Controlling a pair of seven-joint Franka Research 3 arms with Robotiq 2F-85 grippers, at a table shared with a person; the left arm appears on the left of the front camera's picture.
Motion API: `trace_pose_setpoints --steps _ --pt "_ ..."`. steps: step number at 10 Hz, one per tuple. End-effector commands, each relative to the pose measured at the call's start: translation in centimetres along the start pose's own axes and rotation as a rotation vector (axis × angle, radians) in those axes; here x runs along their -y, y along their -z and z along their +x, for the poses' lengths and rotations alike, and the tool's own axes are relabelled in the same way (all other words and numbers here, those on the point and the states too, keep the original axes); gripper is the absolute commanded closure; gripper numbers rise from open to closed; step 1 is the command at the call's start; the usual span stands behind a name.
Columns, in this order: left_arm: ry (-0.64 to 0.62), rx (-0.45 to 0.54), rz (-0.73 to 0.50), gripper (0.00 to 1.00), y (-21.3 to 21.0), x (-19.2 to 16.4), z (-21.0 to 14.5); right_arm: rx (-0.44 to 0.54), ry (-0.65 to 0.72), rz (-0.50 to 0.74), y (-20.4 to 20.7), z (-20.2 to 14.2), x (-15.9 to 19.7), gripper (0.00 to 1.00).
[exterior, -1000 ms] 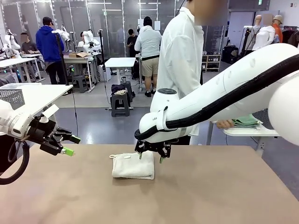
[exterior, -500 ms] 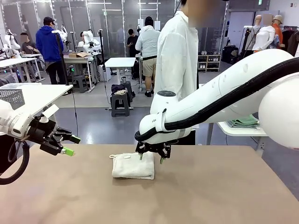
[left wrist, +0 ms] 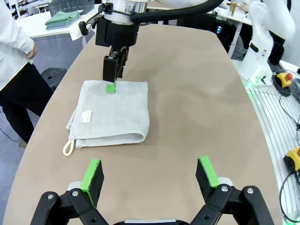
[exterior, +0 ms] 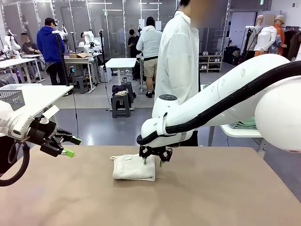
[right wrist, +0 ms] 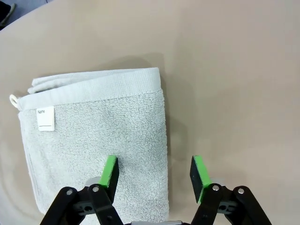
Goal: Fold the towels and place them in the basket.
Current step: Place the folded Towel with hook on the right side of the table.
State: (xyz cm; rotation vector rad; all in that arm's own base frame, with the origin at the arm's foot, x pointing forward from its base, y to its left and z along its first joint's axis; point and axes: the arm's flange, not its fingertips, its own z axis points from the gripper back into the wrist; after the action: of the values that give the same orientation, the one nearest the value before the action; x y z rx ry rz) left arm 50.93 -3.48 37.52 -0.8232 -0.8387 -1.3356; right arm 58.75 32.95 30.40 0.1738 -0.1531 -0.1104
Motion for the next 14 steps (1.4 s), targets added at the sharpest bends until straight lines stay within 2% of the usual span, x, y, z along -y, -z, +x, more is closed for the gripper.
trace_pose_setpoints --steps 1,4,5,6,7,8,9,10,11,13,14 --pt "0.004 -0.002 0.005 0.00 -0.1 0.1 0.2 0.009 -0.020 0.021 0.3 0.6 0.0 0.38" --pt "0.004 -0.002 0.005 0.00 -0.1 0.1 0.2 0.014 -0.015 0.024 0.5 0.9 -0.2 0.38" --pt "0.004 -0.002 0.005 0.00 -0.1 0.1 0.2 0.012 -0.020 0.026 0.5 1.1 -0.2 0.51" --pt "0.004 -0.002 0.005 0.00 -0.1 0.1 0.2 0.010 -0.021 0.026 0.6 1.1 -0.3 0.57" --pt "0.004 -0.002 0.005 0.00 -0.1 0.1 0.2 0.010 -0.023 0.028 0.6 1.3 -0.3 0.71" --pt "0.004 -0.002 0.005 0.00 -0.1 0.1 0.2 0.007 -0.022 0.029 0.7 1.4 -0.3 0.77" --pt "0.004 -0.002 0.005 0.00 -0.1 0.1 0.2 0.003 -0.022 0.027 0.7 1.5 -0.3 0.91" --pt "0.004 -0.002 0.005 0.00 -0.1 0.1 0.2 0.000 -0.026 0.027 0.7 1.5 -0.4 0.97" --pt "0.004 -0.002 0.005 0.00 -0.1 0.1 0.2 -0.004 -0.030 0.025 0.8 1.5 -0.5 1.00" --pt "0.004 -0.002 0.005 0.00 -0.1 0.1 0.2 0.002 -0.044 -0.003 0.6 1.4 -0.7 1.00" --pt "0.004 -0.002 0.005 0.00 -0.1 0.1 0.2 -0.044 -0.007 -0.005 0.2 1.4 -1.2 1.00"
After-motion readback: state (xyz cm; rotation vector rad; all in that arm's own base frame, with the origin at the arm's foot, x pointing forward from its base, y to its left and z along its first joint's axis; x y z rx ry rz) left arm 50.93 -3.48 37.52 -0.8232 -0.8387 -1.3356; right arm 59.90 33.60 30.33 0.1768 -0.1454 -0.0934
